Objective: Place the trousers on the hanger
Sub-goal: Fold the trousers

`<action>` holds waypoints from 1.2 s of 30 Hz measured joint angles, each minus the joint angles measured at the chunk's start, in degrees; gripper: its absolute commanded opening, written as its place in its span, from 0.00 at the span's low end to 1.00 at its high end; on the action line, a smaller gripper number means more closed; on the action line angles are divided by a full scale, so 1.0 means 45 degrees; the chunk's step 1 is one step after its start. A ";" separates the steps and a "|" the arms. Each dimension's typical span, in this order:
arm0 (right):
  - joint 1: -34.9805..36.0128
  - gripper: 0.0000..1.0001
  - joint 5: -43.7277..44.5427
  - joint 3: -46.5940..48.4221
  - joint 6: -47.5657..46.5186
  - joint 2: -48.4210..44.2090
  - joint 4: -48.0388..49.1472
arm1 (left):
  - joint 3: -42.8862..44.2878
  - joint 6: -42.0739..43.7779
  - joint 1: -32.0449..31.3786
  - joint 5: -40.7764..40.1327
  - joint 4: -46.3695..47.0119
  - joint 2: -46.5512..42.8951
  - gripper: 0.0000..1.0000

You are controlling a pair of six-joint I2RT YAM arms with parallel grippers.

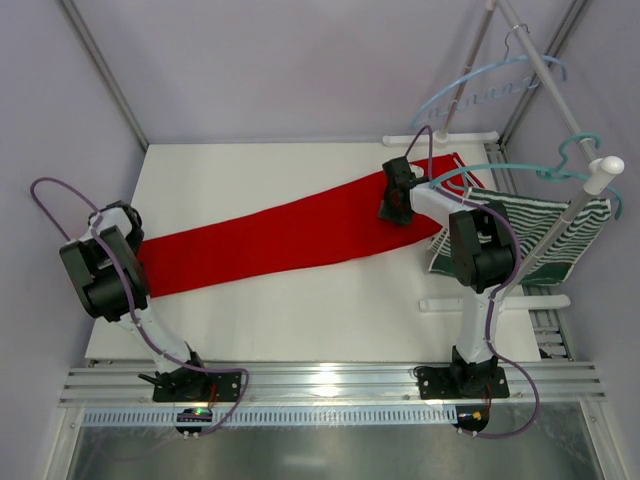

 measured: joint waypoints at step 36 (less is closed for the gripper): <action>0.1404 0.64 -0.3070 -0.1137 -0.2263 -0.2642 0.0996 | -0.1569 0.1185 -0.0170 0.1447 0.2084 -0.0617 0.39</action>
